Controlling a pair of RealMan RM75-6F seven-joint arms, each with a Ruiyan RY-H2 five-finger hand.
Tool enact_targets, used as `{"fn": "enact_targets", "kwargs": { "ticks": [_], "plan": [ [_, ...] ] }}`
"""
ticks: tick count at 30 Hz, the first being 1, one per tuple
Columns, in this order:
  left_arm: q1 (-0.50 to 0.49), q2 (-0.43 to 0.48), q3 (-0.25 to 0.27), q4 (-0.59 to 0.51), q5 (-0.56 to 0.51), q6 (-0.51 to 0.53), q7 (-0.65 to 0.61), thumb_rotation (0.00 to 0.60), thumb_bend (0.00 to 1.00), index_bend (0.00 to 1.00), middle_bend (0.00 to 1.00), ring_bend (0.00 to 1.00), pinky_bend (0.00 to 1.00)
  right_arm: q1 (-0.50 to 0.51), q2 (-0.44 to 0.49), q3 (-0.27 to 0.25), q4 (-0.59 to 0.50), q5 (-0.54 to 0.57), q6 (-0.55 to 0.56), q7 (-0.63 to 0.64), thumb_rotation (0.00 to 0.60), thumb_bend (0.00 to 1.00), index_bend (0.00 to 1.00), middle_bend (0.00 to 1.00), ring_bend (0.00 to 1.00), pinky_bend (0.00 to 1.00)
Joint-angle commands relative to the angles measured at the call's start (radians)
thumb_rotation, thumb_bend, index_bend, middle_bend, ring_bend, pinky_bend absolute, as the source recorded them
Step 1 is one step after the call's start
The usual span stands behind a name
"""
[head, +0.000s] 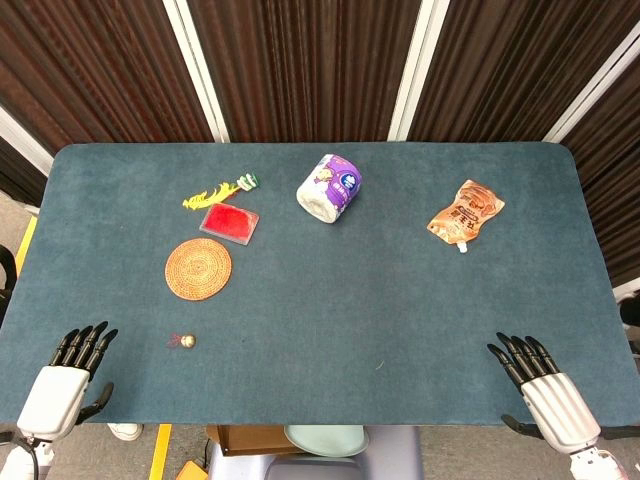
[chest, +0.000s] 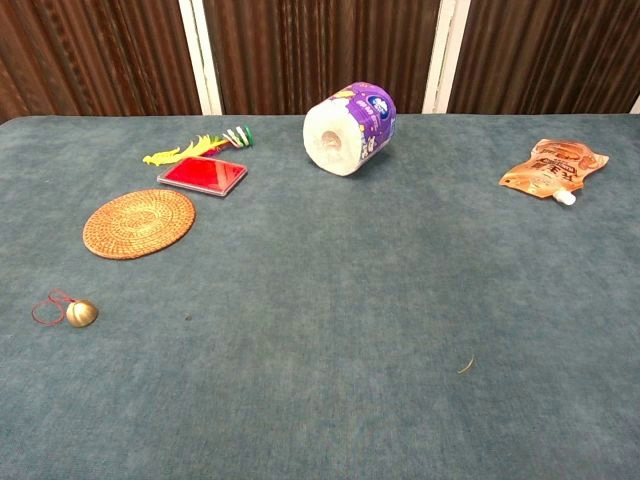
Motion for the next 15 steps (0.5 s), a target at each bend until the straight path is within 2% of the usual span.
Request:
{"fn": "enact_targets", "kwargs": {
  "ticks": [1,3,5,6,9,12,15],
  "plan": [
    [-0.004,-0.013,0.002,0.006,0.011,-0.016,-0.001,0.6,0.41,0.0,0.0,0.0,0.08,0.004,-0.001,-0.002,-0.002,-0.001,-0.01,0.0,0.6,0.18,0.0,0.0,0.0,0.0],
    [-0.017,-0.037,0.0,0.021,0.016,-0.044,-0.005,0.6,0.41,0.0,0.01,0.0,0.09,0.007,-0.004,-0.004,-0.003,-0.001,-0.018,-0.005,0.6,0.18,0.0,0.0,0.0,0.0],
    [-0.035,-0.085,-0.021,0.055,0.016,-0.06,-0.026,0.6,0.41,0.0,0.1,0.04,0.17,0.008,-0.005,-0.005,-0.005,-0.002,-0.023,-0.006,0.6,0.18,0.0,0.0,0.0,0.0],
    [-0.045,-0.111,-0.034,0.076,0.017,-0.064,-0.036,0.6,0.41,0.01,0.19,0.1,0.26,0.008,-0.006,-0.005,-0.006,-0.001,-0.025,-0.008,0.6,0.18,0.0,0.0,0.0,0.0],
    [-0.08,-0.204,-0.08,0.176,0.014,-0.079,-0.064,0.6,0.41,0.1,0.62,0.51,0.7,0.01,-0.008,-0.003,-0.007,0.001,-0.028,-0.012,0.6,0.18,0.0,0.0,0.0,0.0],
    [-0.117,-0.274,-0.108,0.264,-0.016,-0.136,-0.057,0.6,0.4,0.2,0.89,0.77,0.92,0.014,-0.012,-0.003,-0.008,-0.001,-0.034,-0.016,0.6,0.18,0.0,0.0,0.0,0.0],
    [-0.146,-0.337,-0.13,0.343,-0.043,-0.176,-0.042,0.6,0.41,0.28,0.99,0.88,1.0,0.017,-0.016,-0.003,-0.009,0.002,-0.044,-0.024,0.6,0.18,0.0,0.0,0.0,0.0]
  ]
}}
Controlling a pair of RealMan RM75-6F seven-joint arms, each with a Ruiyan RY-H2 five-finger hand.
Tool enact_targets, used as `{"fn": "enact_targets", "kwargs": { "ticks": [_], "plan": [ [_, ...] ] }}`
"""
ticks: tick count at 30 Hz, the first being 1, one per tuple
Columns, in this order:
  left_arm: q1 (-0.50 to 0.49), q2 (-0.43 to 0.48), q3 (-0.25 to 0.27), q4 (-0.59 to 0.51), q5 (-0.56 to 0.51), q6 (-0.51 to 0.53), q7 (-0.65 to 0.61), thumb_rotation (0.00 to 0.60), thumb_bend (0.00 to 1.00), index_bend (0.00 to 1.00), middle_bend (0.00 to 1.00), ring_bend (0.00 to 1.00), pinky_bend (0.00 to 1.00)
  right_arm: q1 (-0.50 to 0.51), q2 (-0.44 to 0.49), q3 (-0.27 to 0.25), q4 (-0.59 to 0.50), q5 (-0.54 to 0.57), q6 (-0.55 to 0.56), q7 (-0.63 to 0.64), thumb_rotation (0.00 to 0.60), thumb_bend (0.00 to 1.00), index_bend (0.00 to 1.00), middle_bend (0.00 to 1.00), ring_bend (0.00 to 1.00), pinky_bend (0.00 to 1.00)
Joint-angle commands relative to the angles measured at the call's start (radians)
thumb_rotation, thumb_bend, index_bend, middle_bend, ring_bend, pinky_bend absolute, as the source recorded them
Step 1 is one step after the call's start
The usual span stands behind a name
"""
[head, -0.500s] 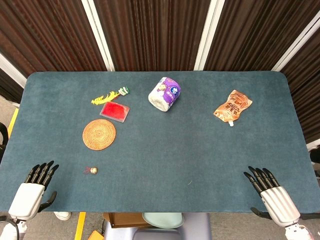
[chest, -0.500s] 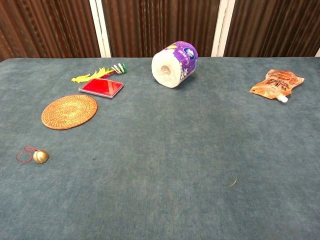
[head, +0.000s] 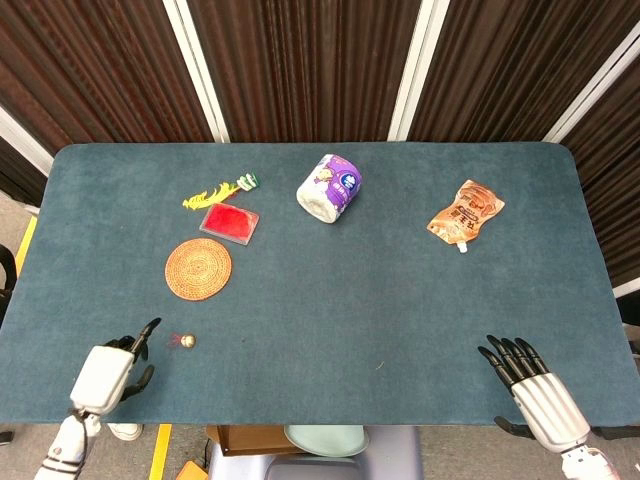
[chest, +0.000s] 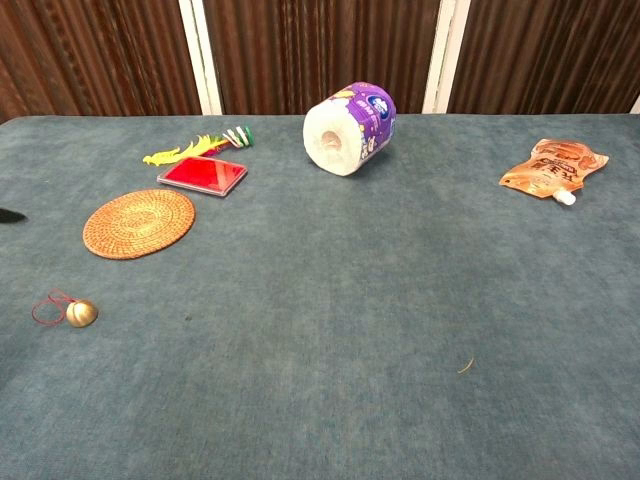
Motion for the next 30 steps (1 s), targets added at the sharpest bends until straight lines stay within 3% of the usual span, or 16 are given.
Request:
{"fn": "enact_targets", "kwargs": {
  "ticks": [1,14,30],
  "plan": [
    [-0.054,-0.103,-0.046,0.119,-0.041,-0.068,0.011,0.6,0.41,0.3,1.0,0.9,1.0,0.003,-0.003,-0.001,-0.001,0.004,-0.011,-0.007,0.6,0.18,0.0,0.0,0.0,0.0],
    [-0.085,-0.226,-0.056,0.253,-0.071,-0.093,0.003,0.6,0.41,0.48,1.0,0.95,1.0,0.006,-0.002,-0.001,-0.004,0.009,-0.017,-0.011,0.6,0.18,0.0,0.0,0.0,0.0],
    [-0.109,-0.272,-0.061,0.307,-0.085,-0.084,0.0,0.6,0.41,0.52,1.0,0.96,1.0,0.004,0.006,-0.004,-0.002,0.004,-0.001,0.007,0.6,0.18,0.0,0.0,0.0,0.0]
  ]
}}
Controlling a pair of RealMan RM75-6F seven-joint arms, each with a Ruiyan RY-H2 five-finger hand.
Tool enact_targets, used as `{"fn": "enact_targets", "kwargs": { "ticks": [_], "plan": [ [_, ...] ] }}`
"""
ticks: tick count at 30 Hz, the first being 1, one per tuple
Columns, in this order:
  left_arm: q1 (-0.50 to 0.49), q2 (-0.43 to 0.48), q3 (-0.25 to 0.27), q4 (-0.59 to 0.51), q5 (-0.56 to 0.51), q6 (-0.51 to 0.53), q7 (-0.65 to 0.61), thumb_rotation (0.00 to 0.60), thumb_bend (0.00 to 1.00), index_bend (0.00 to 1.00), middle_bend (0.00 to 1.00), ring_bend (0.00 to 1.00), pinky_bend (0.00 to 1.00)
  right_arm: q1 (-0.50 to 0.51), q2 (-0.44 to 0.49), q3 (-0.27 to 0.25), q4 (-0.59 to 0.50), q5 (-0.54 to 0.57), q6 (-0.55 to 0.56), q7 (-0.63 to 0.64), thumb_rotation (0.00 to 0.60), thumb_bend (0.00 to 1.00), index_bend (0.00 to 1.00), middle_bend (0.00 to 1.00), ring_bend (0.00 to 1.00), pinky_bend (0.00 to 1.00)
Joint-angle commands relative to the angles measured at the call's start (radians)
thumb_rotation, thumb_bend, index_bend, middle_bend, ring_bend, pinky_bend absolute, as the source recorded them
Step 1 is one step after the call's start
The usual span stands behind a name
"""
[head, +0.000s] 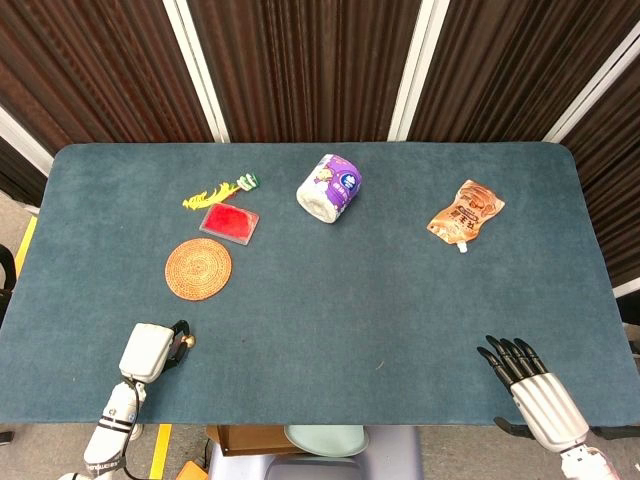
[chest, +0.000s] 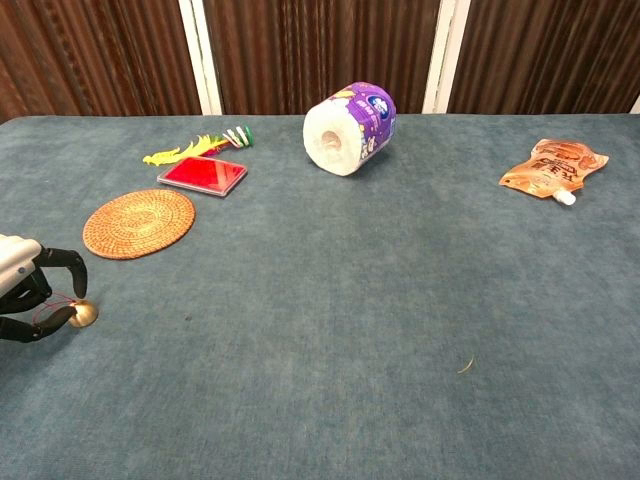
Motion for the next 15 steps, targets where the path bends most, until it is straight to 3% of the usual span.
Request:
{"fn": "enact_targets", "kwargs": {
  "ticks": [1,15],
  "plan": [
    [-0.002,-0.001,0.0,0.001,-0.002,0.001,0.0,0.6,0.41,0.52,1.0,0.96,1.0,-0.001,0.001,0.0,0.0,0.0,0.002,0.001,0.6,0.18,0.0,0.0,0.0,0.0],
    [-0.011,0.001,0.006,0.0,-0.015,-0.004,0.011,0.6,0.4,0.57,1.0,0.96,1.0,-0.001,0.0,0.0,0.001,-0.001,0.005,0.002,0.6,0.18,0.0,0.0,0.0,0.0]
  ]
}}
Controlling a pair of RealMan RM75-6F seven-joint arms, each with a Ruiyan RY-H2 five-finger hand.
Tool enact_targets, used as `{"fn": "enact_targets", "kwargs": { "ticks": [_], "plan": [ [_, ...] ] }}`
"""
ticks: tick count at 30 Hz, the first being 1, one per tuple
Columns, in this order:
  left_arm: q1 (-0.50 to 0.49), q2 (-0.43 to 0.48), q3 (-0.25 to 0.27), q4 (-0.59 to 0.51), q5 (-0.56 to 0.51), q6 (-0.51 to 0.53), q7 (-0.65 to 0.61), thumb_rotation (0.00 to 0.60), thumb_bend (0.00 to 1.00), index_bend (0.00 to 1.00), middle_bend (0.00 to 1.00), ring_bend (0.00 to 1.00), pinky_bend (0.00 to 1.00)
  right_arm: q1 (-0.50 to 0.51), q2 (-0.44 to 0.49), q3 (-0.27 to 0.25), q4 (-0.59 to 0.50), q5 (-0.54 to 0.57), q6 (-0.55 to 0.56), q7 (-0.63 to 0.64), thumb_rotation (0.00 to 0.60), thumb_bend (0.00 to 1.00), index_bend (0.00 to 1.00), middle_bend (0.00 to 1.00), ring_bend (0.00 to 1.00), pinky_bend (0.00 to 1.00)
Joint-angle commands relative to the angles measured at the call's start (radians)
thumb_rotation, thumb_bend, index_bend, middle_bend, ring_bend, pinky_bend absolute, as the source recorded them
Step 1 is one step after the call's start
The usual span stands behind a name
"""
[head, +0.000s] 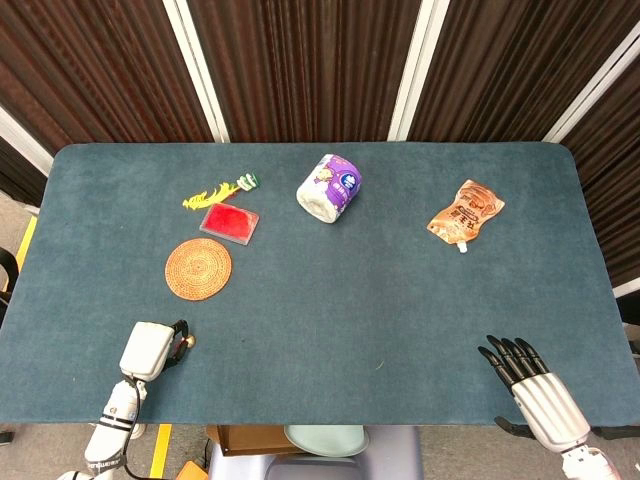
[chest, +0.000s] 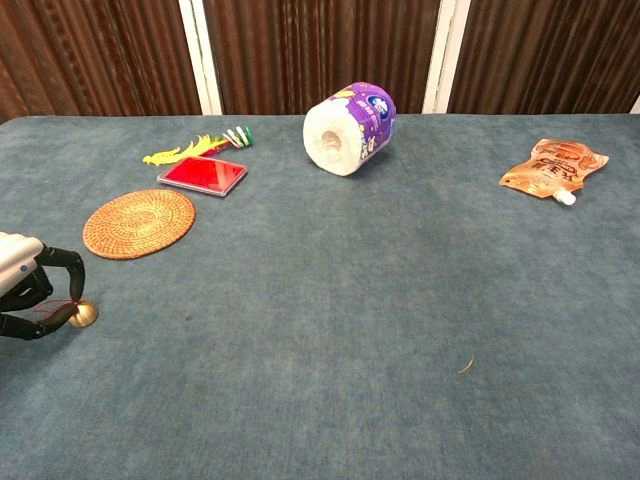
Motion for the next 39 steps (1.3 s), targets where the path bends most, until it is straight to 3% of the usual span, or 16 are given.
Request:
{"fn": "enact_targets", "kwargs": {
  "ticks": [1,18,28,39],
  "plan": [
    [-0.001,0.001,0.001,-0.002,-0.001,0.0,0.001,0.6,0.4,0.57,1.0,0.96,1.0,0.0,0.0,0.0,0.0,0.001,0.0,0.0,0.6,0.18,0.0,0.0,0.0,0.0],
    [-0.009,0.008,0.0,-0.016,-0.024,-0.013,0.021,0.6,0.41,0.67,1.0,0.96,1.0,0.001,-0.001,0.001,0.0,0.001,-0.001,-0.002,0.6,0.18,0.0,0.0,0.0,0.0],
    [-0.009,0.012,0.002,-0.024,-0.031,-0.012,0.035,0.6,0.42,0.78,1.0,0.96,1.0,0.0,-0.001,0.0,0.0,0.0,0.0,-0.003,0.6,0.18,0.0,0.0,0.0,0.0],
    [-0.007,0.005,-0.003,-0.018,-0.027,0.016,0.042,0.6,0.5,0.86,1.0,0.96,1.0,0.002,-0.002,-0.001,0.0,-0.002,-0.003,-0.004,0.6,0.18,0.0,0.0,0.0,0.0]
  ]
}}
